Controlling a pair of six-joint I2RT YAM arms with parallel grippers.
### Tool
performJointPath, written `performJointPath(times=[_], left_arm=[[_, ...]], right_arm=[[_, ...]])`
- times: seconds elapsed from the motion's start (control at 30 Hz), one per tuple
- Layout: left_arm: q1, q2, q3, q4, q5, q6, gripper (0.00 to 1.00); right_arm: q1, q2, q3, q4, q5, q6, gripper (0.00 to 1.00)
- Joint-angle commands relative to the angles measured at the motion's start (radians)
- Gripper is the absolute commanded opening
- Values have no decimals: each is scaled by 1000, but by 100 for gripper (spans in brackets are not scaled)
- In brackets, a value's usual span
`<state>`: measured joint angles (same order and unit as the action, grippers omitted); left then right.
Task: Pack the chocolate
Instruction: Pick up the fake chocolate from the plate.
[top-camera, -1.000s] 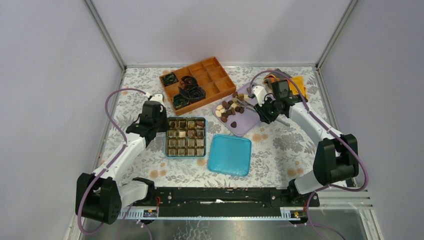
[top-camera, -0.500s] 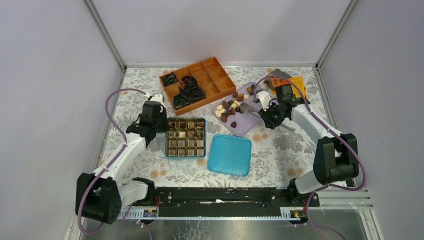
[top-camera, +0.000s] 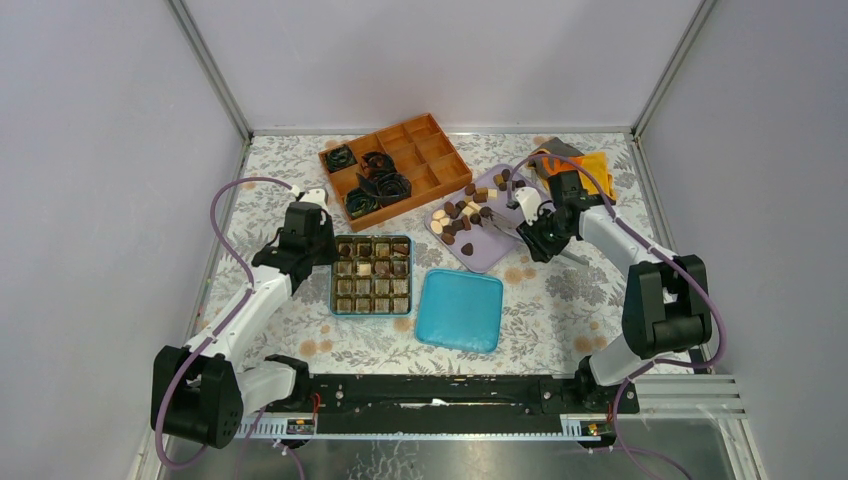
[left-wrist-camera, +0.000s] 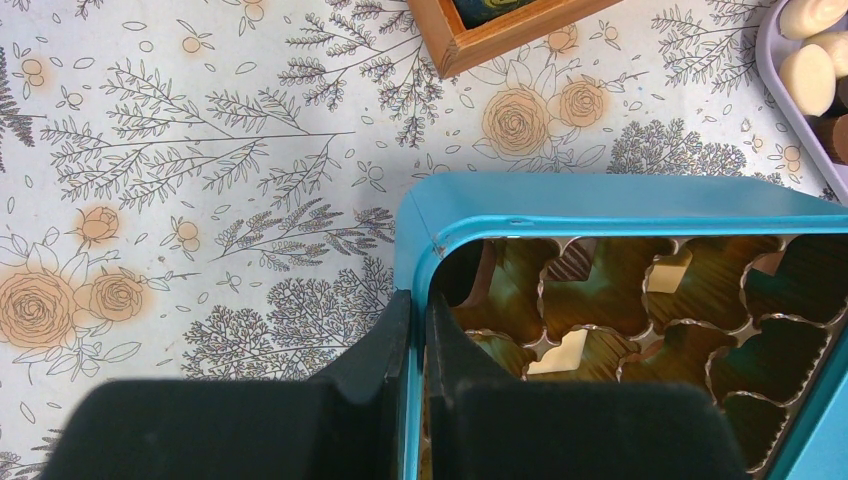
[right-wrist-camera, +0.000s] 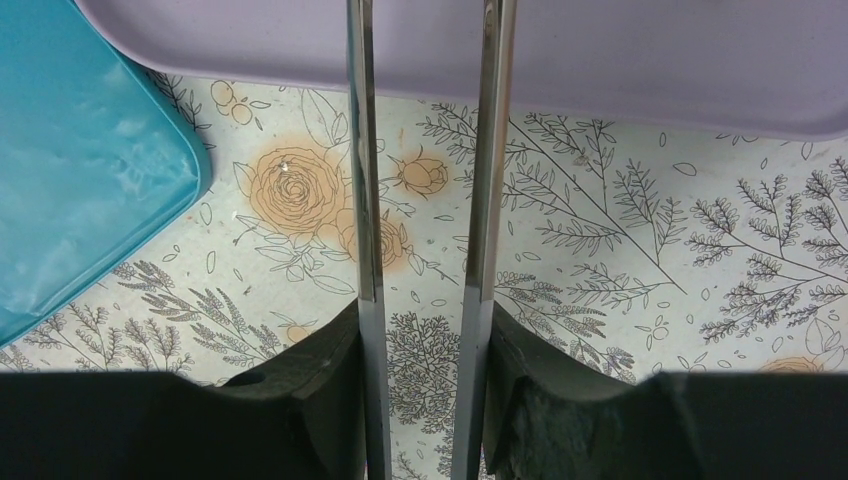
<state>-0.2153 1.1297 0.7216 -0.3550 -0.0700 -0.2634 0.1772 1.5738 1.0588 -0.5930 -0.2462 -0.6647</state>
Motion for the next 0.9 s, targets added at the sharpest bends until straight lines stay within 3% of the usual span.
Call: performJointPath(times=[0.0,0.87], left_arm=[[-1,-10,42,49,15,-23,0],[-1,-7,44,47,38,-28,0]], right_arm=[[-7,7,31,2,3,14,44],[-5,86,40,91,-36,68,45]])
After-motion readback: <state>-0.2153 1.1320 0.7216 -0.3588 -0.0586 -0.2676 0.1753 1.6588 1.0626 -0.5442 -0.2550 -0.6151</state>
